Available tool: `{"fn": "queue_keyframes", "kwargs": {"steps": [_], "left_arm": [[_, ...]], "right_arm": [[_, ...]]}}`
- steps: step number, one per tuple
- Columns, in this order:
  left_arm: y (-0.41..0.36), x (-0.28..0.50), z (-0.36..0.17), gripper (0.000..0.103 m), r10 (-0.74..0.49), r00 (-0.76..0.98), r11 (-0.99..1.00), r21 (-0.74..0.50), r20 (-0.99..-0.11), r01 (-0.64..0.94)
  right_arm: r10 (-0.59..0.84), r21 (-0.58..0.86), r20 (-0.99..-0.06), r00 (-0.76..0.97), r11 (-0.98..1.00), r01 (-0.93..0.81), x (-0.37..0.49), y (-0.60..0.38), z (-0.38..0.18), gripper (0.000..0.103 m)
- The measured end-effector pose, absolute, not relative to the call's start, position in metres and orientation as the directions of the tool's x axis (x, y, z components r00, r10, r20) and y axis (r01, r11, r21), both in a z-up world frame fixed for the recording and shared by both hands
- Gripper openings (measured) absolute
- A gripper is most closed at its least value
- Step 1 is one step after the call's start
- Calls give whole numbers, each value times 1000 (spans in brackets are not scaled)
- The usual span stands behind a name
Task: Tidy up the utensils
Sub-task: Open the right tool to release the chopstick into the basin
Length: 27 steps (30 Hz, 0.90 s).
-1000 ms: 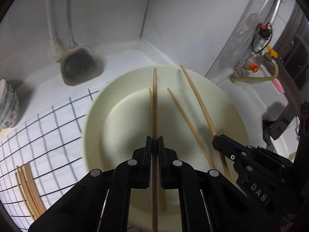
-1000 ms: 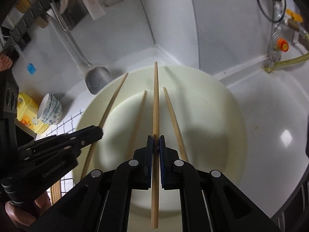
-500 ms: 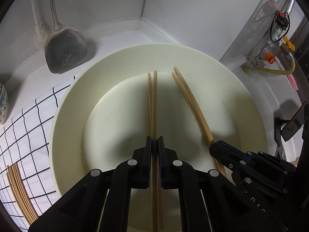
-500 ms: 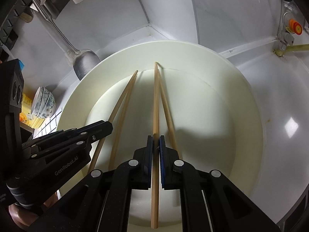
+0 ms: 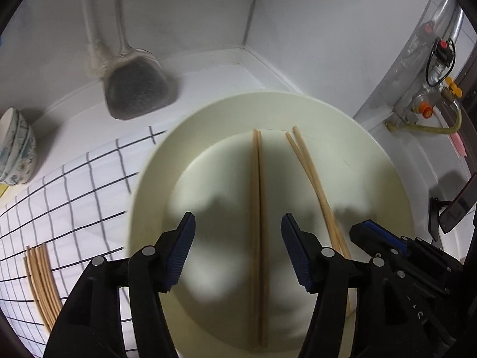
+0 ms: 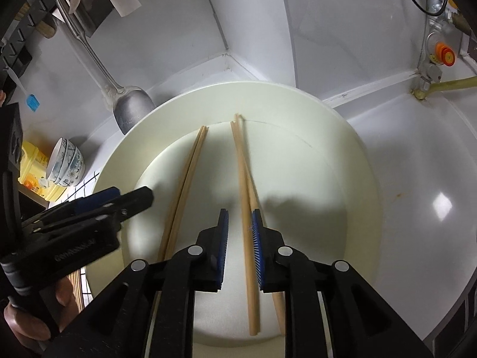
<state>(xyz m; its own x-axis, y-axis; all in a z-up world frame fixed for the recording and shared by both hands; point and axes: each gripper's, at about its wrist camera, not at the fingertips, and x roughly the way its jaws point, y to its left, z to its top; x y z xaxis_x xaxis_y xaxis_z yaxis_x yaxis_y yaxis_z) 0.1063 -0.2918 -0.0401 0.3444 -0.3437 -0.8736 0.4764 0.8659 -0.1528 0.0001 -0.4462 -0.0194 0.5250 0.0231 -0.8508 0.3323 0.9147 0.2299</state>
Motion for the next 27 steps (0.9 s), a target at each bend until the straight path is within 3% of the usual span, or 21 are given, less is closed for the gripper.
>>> {"fn": "queue_keyframes", "kwargs": {"steps": [17, 27], "left_arm": [[-219, 82, -4, 85, -277, 444, 934, -129, -852, 334], [-155, 69, 8, 86, -225, 481, 965, -128, -847, 228]], "right_arm": [[68, 243, -807, 587, 944, 224, -16, -412, -3, 48], [104, 244, -775, 623, 959, 144, -19, -367, 10, 57]]}}
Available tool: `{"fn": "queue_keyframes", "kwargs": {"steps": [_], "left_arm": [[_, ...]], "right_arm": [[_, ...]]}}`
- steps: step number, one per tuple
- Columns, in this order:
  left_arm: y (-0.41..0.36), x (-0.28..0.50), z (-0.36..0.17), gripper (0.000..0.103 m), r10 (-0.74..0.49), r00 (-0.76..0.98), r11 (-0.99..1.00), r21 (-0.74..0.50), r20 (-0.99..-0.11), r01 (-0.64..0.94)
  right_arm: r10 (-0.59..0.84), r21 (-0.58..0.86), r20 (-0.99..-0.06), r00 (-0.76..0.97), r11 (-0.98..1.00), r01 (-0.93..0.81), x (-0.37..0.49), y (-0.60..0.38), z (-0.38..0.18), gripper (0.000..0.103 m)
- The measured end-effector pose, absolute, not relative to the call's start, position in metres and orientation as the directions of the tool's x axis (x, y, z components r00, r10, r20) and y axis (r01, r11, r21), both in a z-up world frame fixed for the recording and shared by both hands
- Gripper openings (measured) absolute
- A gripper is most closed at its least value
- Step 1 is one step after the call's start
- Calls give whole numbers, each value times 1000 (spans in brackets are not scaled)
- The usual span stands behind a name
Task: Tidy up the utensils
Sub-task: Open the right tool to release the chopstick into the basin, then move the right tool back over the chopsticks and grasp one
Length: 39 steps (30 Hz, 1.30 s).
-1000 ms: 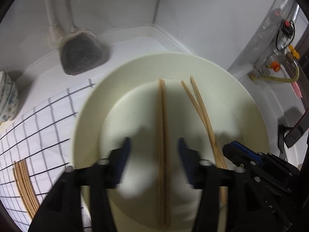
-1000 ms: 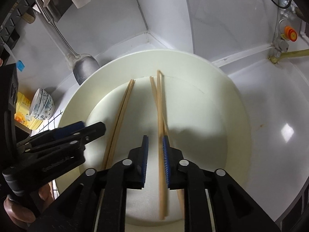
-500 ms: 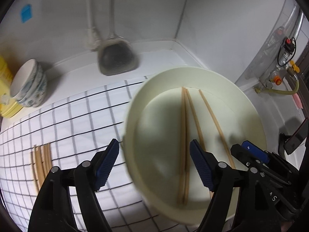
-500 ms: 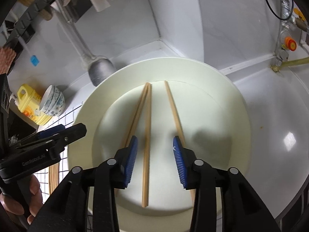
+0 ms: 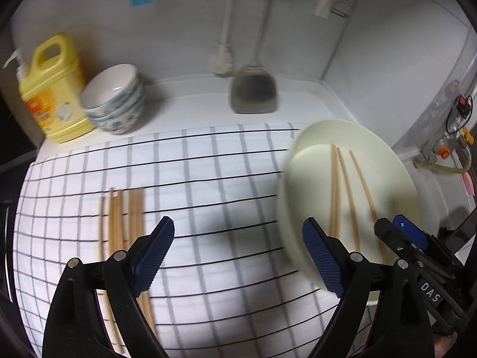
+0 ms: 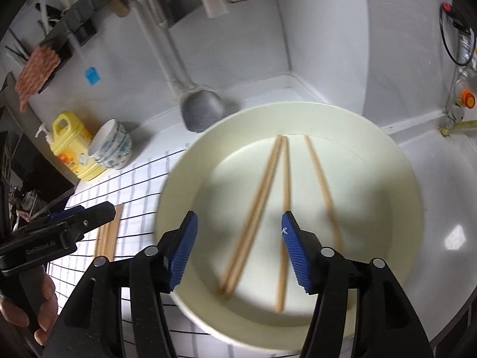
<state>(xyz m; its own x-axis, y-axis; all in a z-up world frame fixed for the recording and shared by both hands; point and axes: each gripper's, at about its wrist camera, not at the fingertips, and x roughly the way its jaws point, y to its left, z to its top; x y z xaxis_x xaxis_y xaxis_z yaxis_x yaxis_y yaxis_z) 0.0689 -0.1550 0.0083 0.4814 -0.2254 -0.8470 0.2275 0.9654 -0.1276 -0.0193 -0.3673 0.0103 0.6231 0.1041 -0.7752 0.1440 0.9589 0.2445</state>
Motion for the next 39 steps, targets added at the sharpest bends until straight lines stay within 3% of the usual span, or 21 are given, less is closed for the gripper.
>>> {"fn": "queue_keyframes", "kwargs": {"steps": [9, 19, 39], "left_arm": [[-52, 44, 11, 90, -152, 538, 982, -68, -829, 174], [55, 28, -20, 90, -106, 536, 992, -52, -838, 115], [75, 29, -79, 92, -106, 554, 993, -63, -826, 96]], "right_arm": [[108, 229, -752, 650, 968, 104, -32, -288, 25, 64], [78, 150, -792, 605, 986, 69, -49, -191, 16, 67], [104, 129, -824, 557, 992, 6, -21, -135, -77, 67]]}}
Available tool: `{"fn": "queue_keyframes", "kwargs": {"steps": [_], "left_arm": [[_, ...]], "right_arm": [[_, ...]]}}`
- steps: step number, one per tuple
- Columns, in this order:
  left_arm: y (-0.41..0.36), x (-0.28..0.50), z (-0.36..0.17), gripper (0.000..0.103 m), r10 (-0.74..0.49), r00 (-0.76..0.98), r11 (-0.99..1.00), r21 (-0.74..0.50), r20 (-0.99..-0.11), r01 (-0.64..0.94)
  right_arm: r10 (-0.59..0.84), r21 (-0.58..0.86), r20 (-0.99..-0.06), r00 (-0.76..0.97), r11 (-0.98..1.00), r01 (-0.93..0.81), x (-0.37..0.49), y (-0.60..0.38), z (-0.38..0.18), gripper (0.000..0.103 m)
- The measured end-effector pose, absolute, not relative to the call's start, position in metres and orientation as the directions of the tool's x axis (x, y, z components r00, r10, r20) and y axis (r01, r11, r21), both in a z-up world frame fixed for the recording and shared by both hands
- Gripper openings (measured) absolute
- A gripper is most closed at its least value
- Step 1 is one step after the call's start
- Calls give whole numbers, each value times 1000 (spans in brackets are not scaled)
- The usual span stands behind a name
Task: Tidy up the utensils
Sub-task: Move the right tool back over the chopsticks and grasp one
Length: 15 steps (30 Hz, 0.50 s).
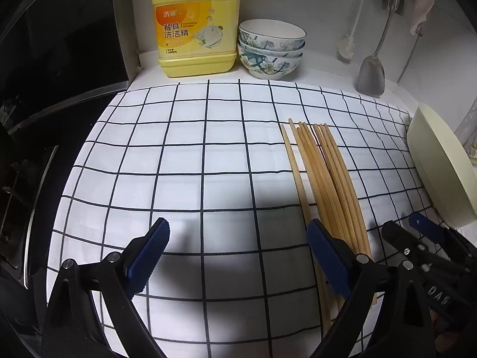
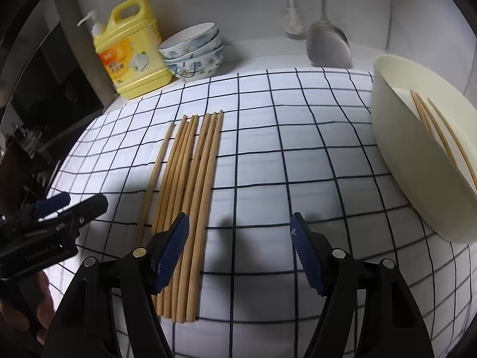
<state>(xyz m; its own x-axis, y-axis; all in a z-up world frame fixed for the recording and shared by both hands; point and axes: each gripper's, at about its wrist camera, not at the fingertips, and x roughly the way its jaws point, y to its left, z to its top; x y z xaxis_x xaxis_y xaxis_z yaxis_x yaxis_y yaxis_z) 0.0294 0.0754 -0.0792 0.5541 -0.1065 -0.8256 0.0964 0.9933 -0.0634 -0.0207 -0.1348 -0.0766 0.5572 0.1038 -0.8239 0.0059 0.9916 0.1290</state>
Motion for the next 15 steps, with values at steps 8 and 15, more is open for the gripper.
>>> {"fn": "queue_keyframes", "kwargs": {"steps": [8, 15], "left_arm": [[73, 29, -87, 92, -82, 571, 995, -38, -817, 89], [73, 29, -87, 92, -90, 571, 995, -45, -816, 93]], "right_arm": [[82, 98, -830, 552, 995, 0, -17, -134, -86, 67], [64, 74, -842, 536, 997, -2, -13, -128, -91, 67]]}}
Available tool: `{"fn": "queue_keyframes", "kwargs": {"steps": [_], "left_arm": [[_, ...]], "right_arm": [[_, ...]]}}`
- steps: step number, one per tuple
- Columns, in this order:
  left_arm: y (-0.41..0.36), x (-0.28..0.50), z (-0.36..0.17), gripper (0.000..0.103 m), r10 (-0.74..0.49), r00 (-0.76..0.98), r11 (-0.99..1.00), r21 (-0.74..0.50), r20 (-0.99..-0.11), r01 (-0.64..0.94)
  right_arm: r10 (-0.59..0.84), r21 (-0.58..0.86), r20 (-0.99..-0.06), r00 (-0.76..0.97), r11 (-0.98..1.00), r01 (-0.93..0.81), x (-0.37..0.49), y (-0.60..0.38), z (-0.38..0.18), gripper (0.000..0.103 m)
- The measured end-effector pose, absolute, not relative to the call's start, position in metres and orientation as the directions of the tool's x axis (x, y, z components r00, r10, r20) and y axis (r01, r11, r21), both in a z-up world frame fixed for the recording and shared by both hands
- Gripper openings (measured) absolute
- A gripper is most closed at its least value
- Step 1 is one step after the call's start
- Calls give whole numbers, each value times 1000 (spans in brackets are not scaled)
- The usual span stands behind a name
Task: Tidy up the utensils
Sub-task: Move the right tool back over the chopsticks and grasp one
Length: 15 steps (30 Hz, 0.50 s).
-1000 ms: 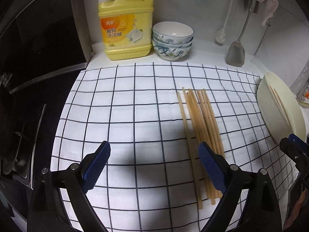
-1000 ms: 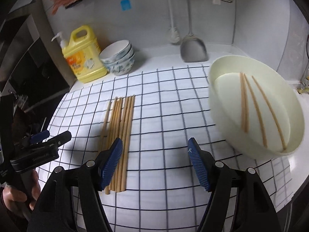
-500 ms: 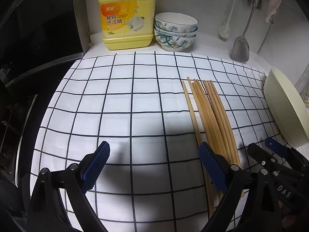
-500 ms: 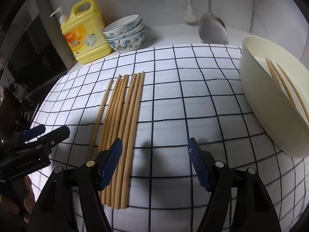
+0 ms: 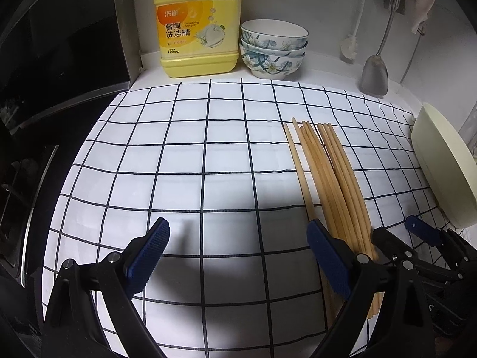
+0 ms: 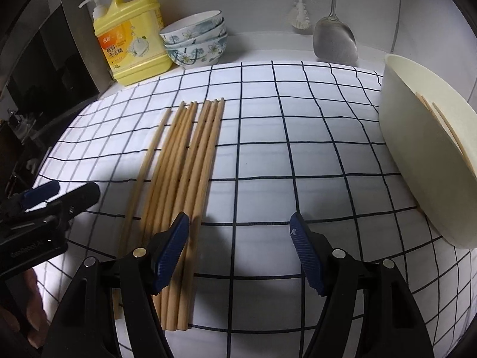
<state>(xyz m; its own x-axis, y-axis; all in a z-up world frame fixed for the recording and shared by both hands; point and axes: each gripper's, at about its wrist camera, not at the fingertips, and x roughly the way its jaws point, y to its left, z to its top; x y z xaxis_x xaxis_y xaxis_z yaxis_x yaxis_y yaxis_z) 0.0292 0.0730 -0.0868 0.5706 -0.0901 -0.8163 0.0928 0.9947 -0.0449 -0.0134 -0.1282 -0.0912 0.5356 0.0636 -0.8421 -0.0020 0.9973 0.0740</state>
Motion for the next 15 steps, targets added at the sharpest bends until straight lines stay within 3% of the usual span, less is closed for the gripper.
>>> {"fn": "queue_keyframes", "kwargs": {"steps": [15], "left_arm": [[68, 35, -92, 92, -101, 556, 993, -53, -825, 102]], "right_arm": [[3, -28, -846, 534, 998, -49, -18, -119, -96, 67]]}}
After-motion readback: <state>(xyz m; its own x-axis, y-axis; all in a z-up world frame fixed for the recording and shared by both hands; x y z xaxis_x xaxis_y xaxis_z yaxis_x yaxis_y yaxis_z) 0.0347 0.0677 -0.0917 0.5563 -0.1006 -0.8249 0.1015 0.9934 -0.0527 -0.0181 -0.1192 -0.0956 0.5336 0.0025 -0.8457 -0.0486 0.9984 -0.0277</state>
